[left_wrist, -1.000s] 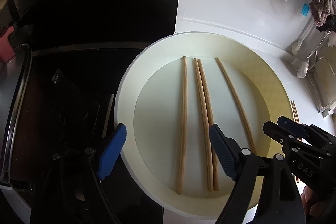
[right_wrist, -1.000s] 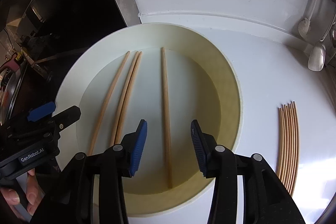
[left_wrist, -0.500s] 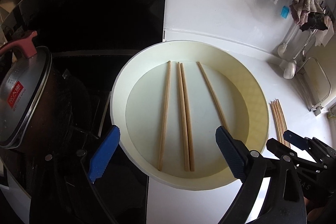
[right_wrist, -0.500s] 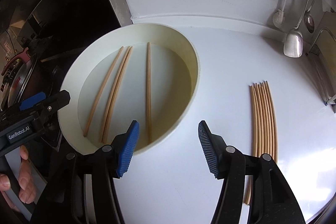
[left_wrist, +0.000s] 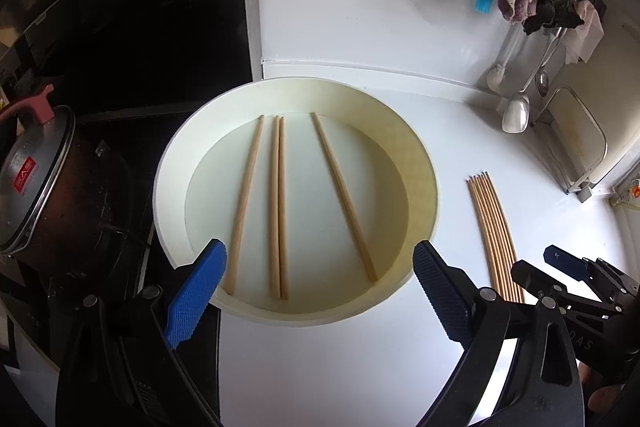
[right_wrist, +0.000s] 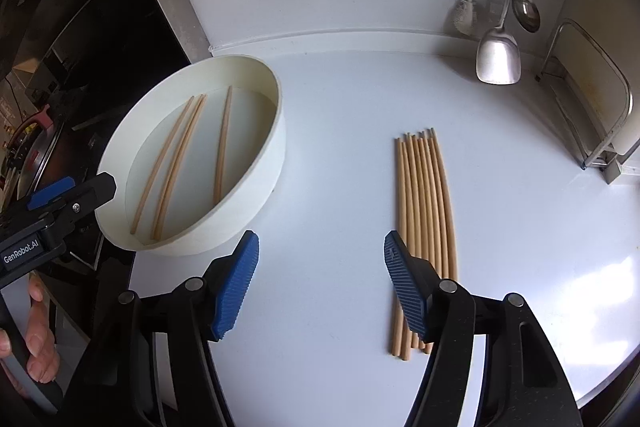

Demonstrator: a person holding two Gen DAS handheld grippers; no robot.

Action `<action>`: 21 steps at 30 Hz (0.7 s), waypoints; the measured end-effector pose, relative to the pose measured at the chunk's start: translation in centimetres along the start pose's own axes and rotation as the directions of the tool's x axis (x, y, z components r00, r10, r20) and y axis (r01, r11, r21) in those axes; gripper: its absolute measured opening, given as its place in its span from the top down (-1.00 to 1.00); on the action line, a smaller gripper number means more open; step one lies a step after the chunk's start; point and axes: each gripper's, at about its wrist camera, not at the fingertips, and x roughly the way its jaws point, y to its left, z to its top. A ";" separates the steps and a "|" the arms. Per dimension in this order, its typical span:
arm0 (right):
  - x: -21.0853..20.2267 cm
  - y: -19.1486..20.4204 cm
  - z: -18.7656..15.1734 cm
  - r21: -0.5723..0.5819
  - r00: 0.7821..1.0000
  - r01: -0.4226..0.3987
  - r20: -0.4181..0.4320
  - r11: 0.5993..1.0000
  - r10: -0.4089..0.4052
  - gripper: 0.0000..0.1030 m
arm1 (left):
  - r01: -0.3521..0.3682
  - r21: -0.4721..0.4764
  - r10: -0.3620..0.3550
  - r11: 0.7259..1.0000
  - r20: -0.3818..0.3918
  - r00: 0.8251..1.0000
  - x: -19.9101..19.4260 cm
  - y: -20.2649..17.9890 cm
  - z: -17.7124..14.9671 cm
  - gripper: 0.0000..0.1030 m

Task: Organize utensils
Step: 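Move the open right tool back over the remaining chopsticks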

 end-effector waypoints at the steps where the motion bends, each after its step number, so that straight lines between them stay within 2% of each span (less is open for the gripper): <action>1: -0.1 -0.6 -0.2 0.006 1.000 0.003 0.000 1.000 -0.003 -0.21 | 0.003 0.004 -0.003 1.000 -0.001 1.000 0.1 -0.5 0.0 -0.80; 14: -1.9 -8.6 -3.8 0.061 0.998 0.054 0.021 0.997 -0.055 -0.25 | 0.052 0.083 -0.046 0.995 -0.067 0.997 1.7 -8.5 -2.4 -0.80; 21: -1.3 -12.9 -4.9 0.071 0.998 0.065 0.010 0.995 -0.066 -0.25 | 0.051 0.084 -0.045 0.995 -0.078 0.996 2.5 -11.3 -3.5 -0.80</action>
